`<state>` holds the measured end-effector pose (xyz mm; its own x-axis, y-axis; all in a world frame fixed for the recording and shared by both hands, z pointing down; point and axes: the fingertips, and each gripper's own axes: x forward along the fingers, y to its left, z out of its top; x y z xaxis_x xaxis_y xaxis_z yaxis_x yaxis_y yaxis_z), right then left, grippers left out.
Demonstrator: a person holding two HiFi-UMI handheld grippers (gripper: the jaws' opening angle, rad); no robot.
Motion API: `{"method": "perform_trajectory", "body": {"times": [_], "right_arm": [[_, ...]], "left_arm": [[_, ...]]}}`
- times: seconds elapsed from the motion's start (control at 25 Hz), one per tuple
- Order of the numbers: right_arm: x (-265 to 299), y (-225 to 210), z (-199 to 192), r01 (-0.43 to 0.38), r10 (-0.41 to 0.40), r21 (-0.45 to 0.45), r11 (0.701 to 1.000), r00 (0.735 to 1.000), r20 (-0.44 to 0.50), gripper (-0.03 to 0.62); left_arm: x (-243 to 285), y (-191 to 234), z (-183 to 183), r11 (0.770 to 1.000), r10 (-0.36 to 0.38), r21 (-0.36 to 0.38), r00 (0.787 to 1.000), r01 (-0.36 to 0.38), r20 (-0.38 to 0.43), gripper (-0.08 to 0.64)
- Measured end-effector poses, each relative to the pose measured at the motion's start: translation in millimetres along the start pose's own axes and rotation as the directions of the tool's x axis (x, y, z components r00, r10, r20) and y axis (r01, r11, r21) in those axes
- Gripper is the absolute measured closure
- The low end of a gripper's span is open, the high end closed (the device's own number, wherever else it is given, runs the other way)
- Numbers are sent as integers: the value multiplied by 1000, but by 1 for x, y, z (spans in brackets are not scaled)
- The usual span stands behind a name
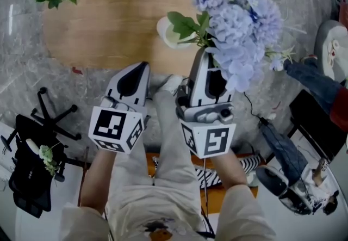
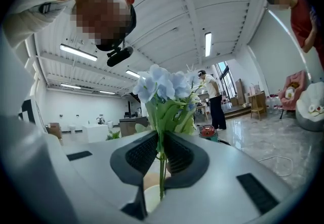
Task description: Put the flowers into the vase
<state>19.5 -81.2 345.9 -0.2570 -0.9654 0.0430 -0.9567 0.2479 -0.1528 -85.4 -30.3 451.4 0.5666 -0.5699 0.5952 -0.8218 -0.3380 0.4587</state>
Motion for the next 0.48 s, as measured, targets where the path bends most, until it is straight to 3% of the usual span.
{"method": "perform_trajectory", "body": {"times": [0.48], "right_arm": [[-15, 6, -46, 15, -14, 8, 1000, 985, -173, 566]], "left_arm": [[-5, 2, -5, 1000, 0, -11, 1000, 0, 5, 554]]}}
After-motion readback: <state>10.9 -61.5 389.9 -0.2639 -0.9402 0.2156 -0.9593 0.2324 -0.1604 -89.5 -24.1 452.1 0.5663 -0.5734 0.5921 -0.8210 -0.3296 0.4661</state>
